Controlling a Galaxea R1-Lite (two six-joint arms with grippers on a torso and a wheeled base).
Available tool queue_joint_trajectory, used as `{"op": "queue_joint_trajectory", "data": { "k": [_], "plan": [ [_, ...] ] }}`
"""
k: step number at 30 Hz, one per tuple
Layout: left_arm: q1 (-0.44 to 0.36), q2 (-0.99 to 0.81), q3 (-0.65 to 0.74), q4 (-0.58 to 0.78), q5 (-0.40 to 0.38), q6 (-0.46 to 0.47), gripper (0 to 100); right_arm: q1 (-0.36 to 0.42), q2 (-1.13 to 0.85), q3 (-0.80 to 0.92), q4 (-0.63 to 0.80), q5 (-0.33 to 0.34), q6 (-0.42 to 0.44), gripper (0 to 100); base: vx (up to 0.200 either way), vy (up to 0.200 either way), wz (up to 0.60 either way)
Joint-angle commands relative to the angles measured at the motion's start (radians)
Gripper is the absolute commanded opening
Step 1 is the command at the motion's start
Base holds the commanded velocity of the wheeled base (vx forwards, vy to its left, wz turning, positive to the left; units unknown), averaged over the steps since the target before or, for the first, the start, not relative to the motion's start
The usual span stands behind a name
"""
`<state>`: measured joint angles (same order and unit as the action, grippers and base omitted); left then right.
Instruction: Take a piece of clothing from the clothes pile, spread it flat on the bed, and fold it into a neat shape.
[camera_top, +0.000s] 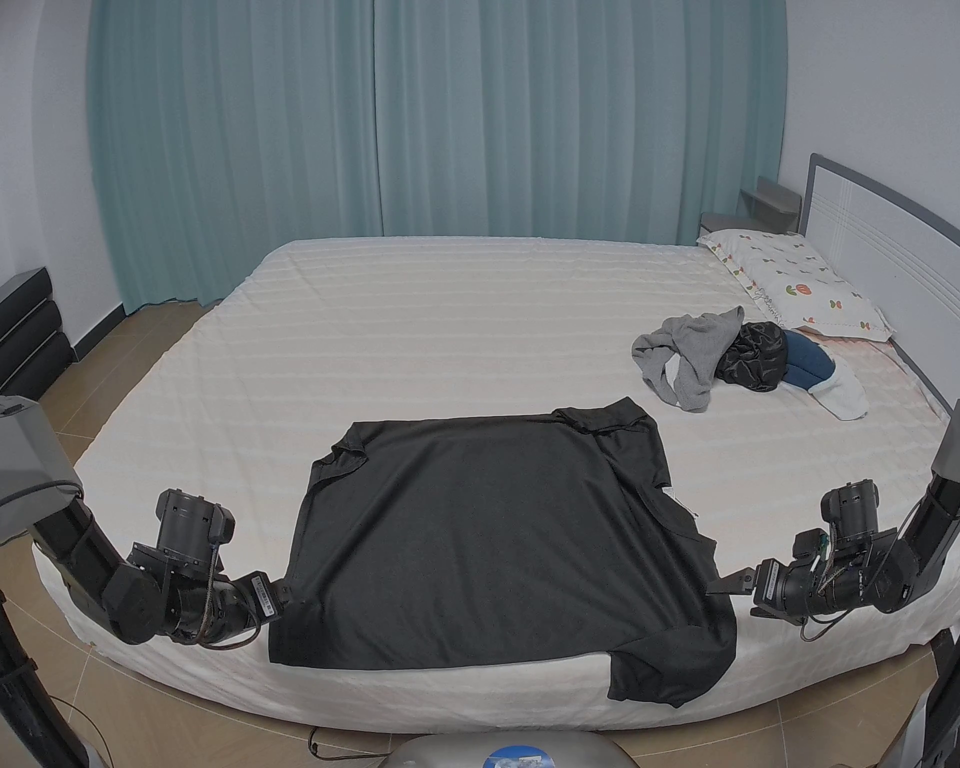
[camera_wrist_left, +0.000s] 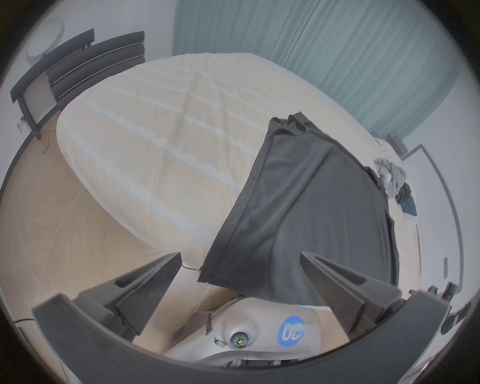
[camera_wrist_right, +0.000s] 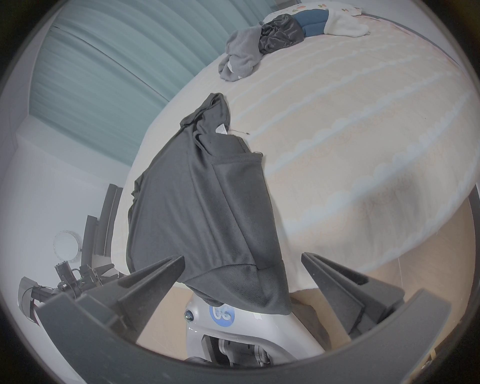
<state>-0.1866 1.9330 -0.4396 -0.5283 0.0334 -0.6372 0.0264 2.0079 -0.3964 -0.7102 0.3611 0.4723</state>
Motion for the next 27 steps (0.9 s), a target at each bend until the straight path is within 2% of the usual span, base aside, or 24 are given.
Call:
{"op": "queue_joint_trajectory", "data": {
  "k": [1,4,16,25,27],
  "plan": [
    [0.003,-0.016,-0.033,-0.002,0.005,-0.045,100,0.0,-0.02,0.016,-0.017,0.001,0.014,100,0.0,0.0,0.0],
    [0.007,-0.02,-0.044,0.005,0.0,-0.087,100,0.0,-0.023,0.021,-0.017,0.002,0.017,100,0.0,0.0,0.0],
    [0.033,-0.016,-0.044,-0.001,-0.001,-0.087,100,0.006,-0.041,0.021,-0.02,0.004,0.022,100,0.0,0.2,0.0],
    [0.036,-0.008,-0.067,-0.002,-0.004,-0.094,100,0.012,-0.058,0.022,-0.02,0.004,0.034,100,0.0,0.0,0.0],
    [0.041,-0.009,-0.071,-0.002,-0.012,-0.096,100,0.017,-0.063,0.021,-0.02,0.004,0.052,100,0.2,0.0,0.0]
  ]
}}
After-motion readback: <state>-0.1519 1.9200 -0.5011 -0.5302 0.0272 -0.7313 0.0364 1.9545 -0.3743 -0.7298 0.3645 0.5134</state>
